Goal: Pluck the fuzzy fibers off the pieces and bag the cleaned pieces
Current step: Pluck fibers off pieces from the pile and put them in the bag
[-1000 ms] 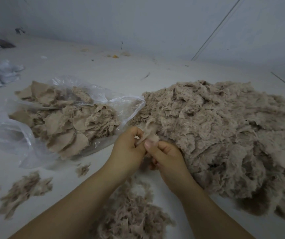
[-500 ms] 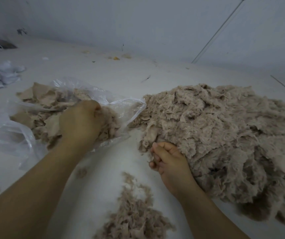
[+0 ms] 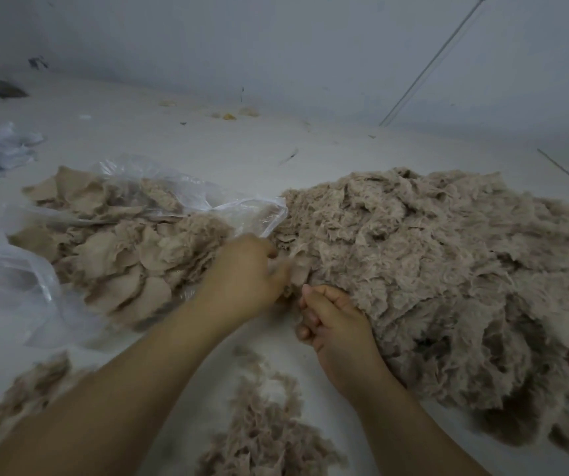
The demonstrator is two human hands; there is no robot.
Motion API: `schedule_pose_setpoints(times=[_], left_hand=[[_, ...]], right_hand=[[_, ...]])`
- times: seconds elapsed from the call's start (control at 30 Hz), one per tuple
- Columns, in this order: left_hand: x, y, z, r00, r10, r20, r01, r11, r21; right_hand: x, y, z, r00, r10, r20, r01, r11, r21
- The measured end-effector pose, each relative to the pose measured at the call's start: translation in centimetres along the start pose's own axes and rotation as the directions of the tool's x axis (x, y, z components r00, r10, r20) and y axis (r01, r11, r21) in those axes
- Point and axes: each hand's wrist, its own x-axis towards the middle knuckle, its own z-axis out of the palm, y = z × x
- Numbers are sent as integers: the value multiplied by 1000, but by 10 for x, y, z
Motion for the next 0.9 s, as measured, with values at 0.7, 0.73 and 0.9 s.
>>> schedule_pose_setpoints(times=[0.7,0.73,0.9], left_hand=[[-33,6,29,970,-184,160,234,517,-823],[-34,4,27,963,-202,179,257,489,-833],[-37,-8,22,951,-205,233,289,307,-907]], right_hand=[[3,6,-4,999,-30,-18,29,999,-38],[3,6,-5,999,-30,-24,30,999,-33],[2,4,-5,1000,-31,4,31,999,-31]])
